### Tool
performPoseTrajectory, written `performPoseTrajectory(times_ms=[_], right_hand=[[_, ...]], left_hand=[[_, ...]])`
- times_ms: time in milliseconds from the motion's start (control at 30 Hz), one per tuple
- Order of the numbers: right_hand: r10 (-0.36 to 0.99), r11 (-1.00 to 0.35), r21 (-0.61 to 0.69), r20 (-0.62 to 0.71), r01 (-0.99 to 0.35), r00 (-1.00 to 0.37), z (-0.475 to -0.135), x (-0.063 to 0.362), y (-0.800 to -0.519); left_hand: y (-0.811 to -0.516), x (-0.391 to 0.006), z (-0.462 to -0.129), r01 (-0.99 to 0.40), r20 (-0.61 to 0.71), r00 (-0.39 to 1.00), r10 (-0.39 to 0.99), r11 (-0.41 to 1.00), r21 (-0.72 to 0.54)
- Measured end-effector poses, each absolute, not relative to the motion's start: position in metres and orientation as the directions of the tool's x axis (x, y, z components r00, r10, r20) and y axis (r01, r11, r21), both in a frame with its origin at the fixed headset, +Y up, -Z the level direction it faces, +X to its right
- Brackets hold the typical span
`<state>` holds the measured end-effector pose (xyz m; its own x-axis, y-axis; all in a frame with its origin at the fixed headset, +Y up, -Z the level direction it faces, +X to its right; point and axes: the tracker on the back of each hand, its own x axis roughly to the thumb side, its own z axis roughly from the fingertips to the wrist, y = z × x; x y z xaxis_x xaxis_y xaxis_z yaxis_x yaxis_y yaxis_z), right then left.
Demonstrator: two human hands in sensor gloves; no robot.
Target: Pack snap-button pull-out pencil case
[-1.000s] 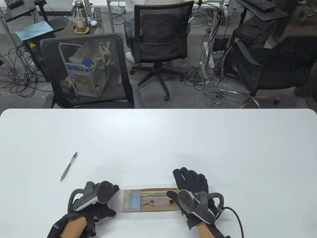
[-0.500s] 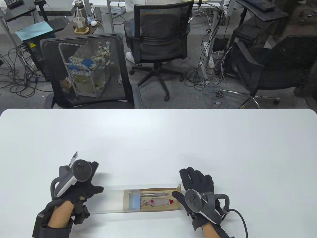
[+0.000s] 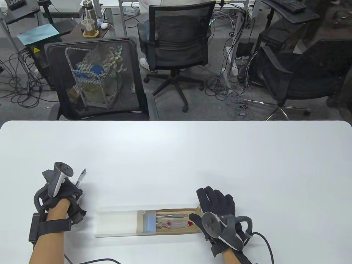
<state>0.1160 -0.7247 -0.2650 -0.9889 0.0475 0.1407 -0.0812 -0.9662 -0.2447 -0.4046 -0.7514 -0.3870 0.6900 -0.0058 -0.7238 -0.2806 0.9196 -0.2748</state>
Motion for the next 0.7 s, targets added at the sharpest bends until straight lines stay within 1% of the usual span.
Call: performPoseTrajectory(times_ms=[100,167,467,700], right_hand=[[0.041,-0.966,-0.249,0.129,-0.072,-0.991,-0.2650,0.1146,-0.7251],[0.041,-0.963,-0.259,0.122,-0.072,-0.992,-0.2654,0.1138,-0.7249],[0.044,-0.955,-0.288,0.103,-0.072,-0.994,-0.2667,0.1120,-0.7241],[0.044,-0.956,-0.285,0.094,-0.069,-0.995,-0.2677,0.1159,-0.7251]], left_hand=[[-0.7571,-0.4087,-0.3898,-0.248,-0.752,0.657,-0.056,0.926,-0.286],[-0.7596,-0.4094,-0.3918,-0.228,-0.747,0.659,-0.091,0.921,-0.315],[-0.7632,-0.4093,-0.3944,-0.263,-0.757,0.650,-0.058,0.918,-0.297],[-0.7618,-0.4120,-0.3958,-0.278,-0.755,0.653,-0.062,0.908,-0.315]])
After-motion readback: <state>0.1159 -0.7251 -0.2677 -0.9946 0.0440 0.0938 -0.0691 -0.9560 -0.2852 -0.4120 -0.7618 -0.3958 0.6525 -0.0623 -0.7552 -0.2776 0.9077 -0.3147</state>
